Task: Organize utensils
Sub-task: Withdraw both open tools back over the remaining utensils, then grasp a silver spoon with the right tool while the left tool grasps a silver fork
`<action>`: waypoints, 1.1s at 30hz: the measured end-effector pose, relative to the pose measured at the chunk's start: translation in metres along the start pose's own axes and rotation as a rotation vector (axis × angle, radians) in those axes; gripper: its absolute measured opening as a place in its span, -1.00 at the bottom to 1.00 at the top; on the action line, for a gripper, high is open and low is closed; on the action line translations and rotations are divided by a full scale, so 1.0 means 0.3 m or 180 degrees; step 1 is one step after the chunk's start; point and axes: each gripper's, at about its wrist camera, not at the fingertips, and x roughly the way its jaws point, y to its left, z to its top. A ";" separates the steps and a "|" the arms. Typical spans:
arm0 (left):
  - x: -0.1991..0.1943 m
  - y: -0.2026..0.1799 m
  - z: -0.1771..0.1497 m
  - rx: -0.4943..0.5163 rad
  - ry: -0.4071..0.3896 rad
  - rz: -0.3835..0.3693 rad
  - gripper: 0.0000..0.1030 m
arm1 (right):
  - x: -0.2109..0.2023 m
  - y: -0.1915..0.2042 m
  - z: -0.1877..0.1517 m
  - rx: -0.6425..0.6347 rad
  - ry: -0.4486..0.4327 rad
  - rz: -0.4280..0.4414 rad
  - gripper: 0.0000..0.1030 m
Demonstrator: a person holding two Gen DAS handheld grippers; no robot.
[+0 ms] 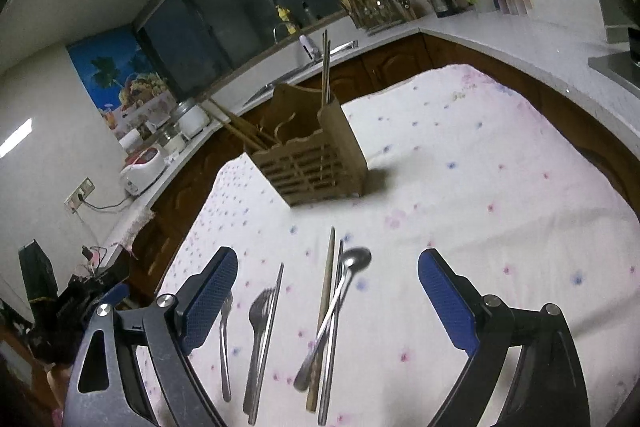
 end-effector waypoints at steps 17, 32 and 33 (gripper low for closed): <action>0.033 -0.028 -0.047 0.0117 0.0333 0.0020 0.85 | 0.049 -0.002 -0.082 -0.0047 0.0269 -0.0060 0.82; 0.187 -0.106 -0.080 0.0319 0.0656 -0.0080 0.71 | 0.140 -0.020 -0.092 -0.0041 0.0460 -0.0053 0.58; 0.200 -0.112 -0.082 0.0346 0.0694 -0.0109 0.68 | 0.149 -0.021 -0.092 -0.0044 0.0477 -0.0059 0.48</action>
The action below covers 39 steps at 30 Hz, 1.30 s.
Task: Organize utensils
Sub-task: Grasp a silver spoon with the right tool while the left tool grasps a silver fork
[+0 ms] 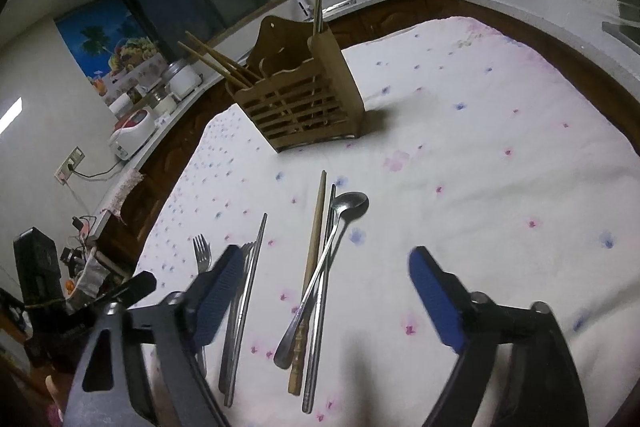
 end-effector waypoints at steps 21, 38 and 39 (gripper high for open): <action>0.272 -0.038 0.027 0.0087 0.0493 -0.0200 0.00 | 0.186 -0.026 0.040 -0.0038 0.0357 -0.0033 -0.11; 0.350 -0.059 0.021 0.0164 0.0557 -0.0214 -0.35 | 0.324 -0.018 0.067 -0.0143 0.0541 -0.0153 -0.47; 0.352 -0.060 0.022 0.0170 0.0560 -0.0221 -0.36 | 0.328 -0.021 0.071 -0.0128 0.0536 -0.0146 -0.52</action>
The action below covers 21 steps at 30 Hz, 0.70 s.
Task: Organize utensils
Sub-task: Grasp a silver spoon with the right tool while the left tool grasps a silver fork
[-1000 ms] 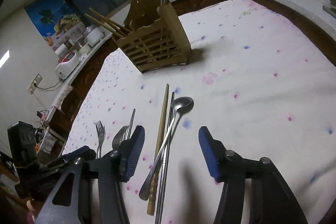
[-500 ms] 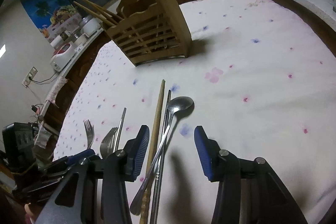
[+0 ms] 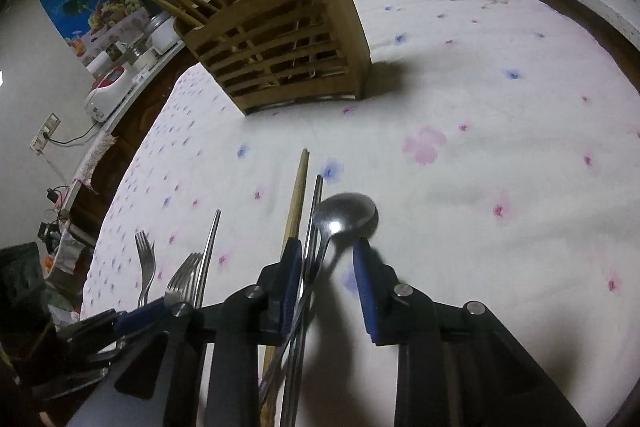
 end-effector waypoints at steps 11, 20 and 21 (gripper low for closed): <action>0.019 -0.008 0.012 0.0007 0.0021 0.0001 -0.62 | -0.034 -0.001 -0.006 -0.0015 -0.0081 0.0064 -0.92; -0.033 0.022 0.000 -0.0043 -0.0036 -0.0012 -0.63 | -0.109 -0.022 -0.039 0.0055 -0.0154 0.0157 -0.93; -0.039 0.025 -0.002 -0.0049 -0.0045 -0.0009 -0.63 | -0.117 -0.022 -0.042 0.0059 -0.0164 0.0158 -0.93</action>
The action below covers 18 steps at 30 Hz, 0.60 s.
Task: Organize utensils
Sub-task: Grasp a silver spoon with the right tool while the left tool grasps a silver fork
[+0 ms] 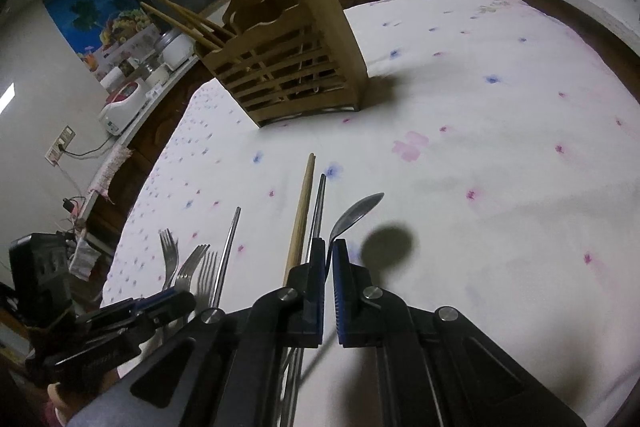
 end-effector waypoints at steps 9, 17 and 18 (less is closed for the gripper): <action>-0.020 0.002 -0.007 0.0065 0.0109 0.0145 -0.62 | -0.047 0.022 -0.004 -0.0039 -0.0061 0.0024 -0.94; 0.009 -0.032 0.013 0.0173 0.0218 0.0341 -0.53 | -0.072 0.027 -0.011 -0.0039 -0.0094 0.0058 -0.94; 0.013 -0.041 0.016 0.0208 0.0226 0.0378 -0.49 | -0.074 0.026 -0.012 -0.0036 -0.0098 0.0065 -0.94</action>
